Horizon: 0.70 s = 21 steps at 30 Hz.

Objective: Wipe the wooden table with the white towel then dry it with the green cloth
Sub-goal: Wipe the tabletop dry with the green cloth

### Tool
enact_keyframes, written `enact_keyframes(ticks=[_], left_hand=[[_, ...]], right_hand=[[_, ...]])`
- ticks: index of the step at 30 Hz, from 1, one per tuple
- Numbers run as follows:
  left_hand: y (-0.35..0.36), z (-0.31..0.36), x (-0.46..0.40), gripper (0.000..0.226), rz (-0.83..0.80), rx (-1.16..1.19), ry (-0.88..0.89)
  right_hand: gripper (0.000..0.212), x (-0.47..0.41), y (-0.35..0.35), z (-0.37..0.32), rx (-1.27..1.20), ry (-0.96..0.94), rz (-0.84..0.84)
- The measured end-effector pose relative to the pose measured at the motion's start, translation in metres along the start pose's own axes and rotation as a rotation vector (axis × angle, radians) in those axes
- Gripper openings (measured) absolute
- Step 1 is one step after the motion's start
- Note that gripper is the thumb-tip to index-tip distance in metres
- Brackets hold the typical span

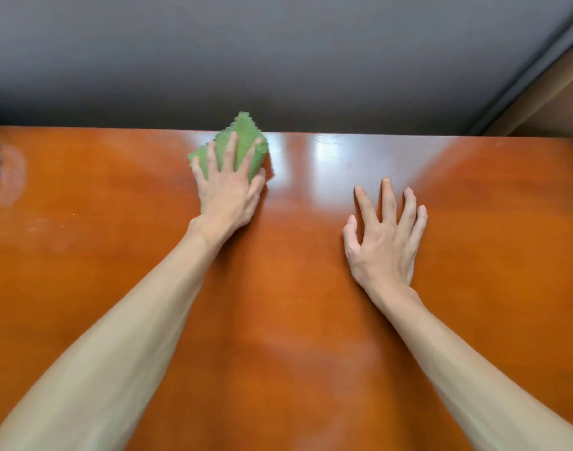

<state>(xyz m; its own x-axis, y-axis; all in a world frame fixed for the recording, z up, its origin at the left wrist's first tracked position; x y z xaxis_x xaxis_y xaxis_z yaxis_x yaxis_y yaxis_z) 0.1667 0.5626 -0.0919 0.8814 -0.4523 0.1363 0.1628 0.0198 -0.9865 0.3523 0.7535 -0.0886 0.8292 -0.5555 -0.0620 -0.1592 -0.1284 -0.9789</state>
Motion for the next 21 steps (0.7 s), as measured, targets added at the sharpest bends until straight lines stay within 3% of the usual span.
enact_keyframes(ticks=[5,10,16,21], left_hand=[[0.021,0.083,0.062,0.062,-0.028,-0.076,0.323],[0.036,0.091,0.160,0.075,-0.047,-0.048,0.385],[0.037,-0.006,0.219,0.071,-0.058,-0.051,0.252],[0.021,-0.120,0.195,0.059,-0.060,-0.036,0.079]], right_hand=[[0.053,-0.001,-0.002,0.001,-0.059,0.007,0.015],[0.044,0.002,-0.015,0.004,-0.388,0.004,0.124],[0.033,0.003,-0.025,0.000,-1.001,0.062,0.159],[0.039,-0.004,-0.014,-0.087,-1.121,0.050,0.013]])
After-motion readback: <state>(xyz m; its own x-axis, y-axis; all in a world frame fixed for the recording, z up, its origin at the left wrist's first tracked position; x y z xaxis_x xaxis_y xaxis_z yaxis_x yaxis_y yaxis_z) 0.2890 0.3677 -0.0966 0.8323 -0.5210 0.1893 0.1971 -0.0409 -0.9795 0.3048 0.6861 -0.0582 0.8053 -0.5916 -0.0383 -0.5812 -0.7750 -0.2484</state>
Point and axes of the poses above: each hand's wrist, its own x-axis away from the middle knuckle, its own y-axis out of the palm, z = x × y, the point moved 10 cm from there along -x, towards the middle knuckle, and after that the axes turned 4 degrees about x, right-handed, at the moved point
